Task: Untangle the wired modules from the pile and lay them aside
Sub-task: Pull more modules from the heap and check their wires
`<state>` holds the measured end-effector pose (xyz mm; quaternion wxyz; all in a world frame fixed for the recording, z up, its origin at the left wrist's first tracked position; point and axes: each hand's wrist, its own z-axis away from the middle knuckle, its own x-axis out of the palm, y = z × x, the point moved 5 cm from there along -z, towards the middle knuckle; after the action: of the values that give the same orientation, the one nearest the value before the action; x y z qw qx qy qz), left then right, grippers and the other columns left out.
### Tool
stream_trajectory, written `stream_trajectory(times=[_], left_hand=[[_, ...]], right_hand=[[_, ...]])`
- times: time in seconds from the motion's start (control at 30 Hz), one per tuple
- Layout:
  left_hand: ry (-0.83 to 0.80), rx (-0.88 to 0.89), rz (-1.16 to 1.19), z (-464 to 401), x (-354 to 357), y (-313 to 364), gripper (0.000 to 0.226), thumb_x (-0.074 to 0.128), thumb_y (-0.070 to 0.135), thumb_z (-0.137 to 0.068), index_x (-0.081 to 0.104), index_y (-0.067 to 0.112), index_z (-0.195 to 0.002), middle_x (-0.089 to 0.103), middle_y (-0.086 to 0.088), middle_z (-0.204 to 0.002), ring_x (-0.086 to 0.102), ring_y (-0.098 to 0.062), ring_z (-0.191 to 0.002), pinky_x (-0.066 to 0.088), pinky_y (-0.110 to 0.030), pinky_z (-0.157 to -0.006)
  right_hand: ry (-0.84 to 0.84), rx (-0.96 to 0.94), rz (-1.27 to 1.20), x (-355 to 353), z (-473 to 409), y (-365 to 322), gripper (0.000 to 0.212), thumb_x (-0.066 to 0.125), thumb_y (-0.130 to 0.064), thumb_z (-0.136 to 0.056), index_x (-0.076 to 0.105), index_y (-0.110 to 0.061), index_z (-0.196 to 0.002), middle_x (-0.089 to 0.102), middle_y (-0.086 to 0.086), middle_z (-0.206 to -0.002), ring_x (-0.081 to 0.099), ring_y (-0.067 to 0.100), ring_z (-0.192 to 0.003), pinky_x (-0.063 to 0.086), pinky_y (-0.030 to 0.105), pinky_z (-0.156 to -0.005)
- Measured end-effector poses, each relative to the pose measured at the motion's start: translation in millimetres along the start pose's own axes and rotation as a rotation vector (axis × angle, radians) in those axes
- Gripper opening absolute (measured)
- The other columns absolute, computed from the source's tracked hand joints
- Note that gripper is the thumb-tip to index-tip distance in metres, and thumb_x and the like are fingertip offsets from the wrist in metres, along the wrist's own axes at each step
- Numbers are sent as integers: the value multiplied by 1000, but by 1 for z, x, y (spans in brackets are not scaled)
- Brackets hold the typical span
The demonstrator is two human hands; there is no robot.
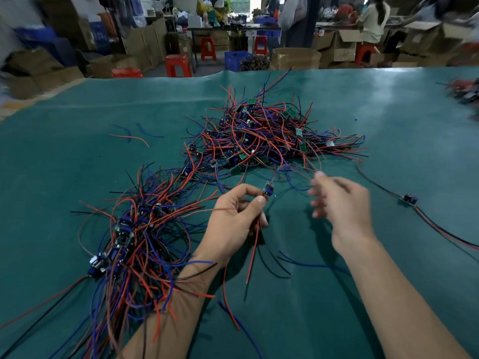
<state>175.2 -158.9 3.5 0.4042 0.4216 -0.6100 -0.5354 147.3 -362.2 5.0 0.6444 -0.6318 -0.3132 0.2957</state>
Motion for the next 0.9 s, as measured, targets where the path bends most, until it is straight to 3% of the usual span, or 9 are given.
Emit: stream_trajectory(times=[0.1, 0.17, 0.27, 0.47, 0.53, 0.63, 0.73, 0.83, 0.9], left_hand=[[-26, 14, -18, 1, 1, 1, 9, 57, 10, -100, 60, 15, -93, 63, -1, -55, 44, -8, -44, 34, -17, -45], [-50, 23, -27, 2, 2, 2, 8, 59, 10, -99, 63, 12, -93, 63, -3, -57, 45, -10, -46, 36, -17, -46], [-75, 19, -12, 2, 4, 3, 10, 59, 6, -98, 67, 7, -92, 62, -5, -58, 47, -10, -47, 37, -15, -46], [-199, 15, -49, 7, 9, 4, 11, 60, 2, -97, 70, 0, -92, 65, -11, -66, 55, -2, -51, 39, -12, -48], [-208, 13, -96, 6, 9, 3, 12, 61, 3, -97, 71, 4, -91, 69, -11, -72, 58, -2, -56, 39, -15, -49], [-190, 6, -145, 5, 9, -1, 14, 58, 2, -98, 70, 7, -91, 69, -9, -73, 59, -1, -55, 41, -13, -50], [-147, 44, -142, 5, 8, 2, 27, 59, 0, -95, 65, 19, -76, 67, 9, -58, 56, 4, -48, 39, -8, -46], [-113, 109, -179, 9, 8, 12, 22, 53, 13, -81, 55, 35, -76, 63, 36, -61, 58, 19, -61, 42, 1, -57], [-123, 94, -176, 8, 7, 10, 25, 52, 10, -76, 61, 31, -65, 65, 25, -57, 58, 10, -55, 42, -5, -53]], right_hand=[[-406, -85, 118, 36, 23, 1, 25, 77, -42, -84, 78, -18, -85, 73, -2, -76, 62, 8, -65, 47, 24, -49], [-491, -172, 131, 46, 31, 0, 23, 76, -41, -80, 78, -19, -88, 70, -1, -75, 59, 10, -69, 47, 27, -53], [-407, -315, 100, 39, 28, -13, 4, 79, -25, -81, 78, -24, -85, 73, 2, -77, 60, 8, -69, 50, 25, -56], [-121, -493, -140, 9, 25, -72, 21, 75, -8, -88, 78, -27, -80, 70, -8, -74, 55, 10, -63, 47, 22, -57], [-127, -508, -245, 14, 35, -102, 11, 75, -12, -87, 78, -22, -85, 69, -3, -72, 54, 10, -60, 46, 24, -58], [-321, -508, -338, 47, 58, -144, 5, 74, -15, -86, 77, -18, -83, 71, -1, -71, 57, 11, -60, 47, 23, -54], [-612, -476, -187, 107, 91, -160, 12, 76, -22, -87, 78, -13, -80, 74, 3, -72, 61, 10, -59, 47, 21, -50], [-790, -485, 209, 164, 105, -146, 43, 73, -44, -91, 78, -3, -78, 76, 5, -71, 71, 23, -62, 53, 29, -53], [-810, -486, 515, 187, 94, -126, 51, 69, -51, -91, 76, -3, -76, 75, 3, -69, 73, 27, -71, 56, 32, -61]])
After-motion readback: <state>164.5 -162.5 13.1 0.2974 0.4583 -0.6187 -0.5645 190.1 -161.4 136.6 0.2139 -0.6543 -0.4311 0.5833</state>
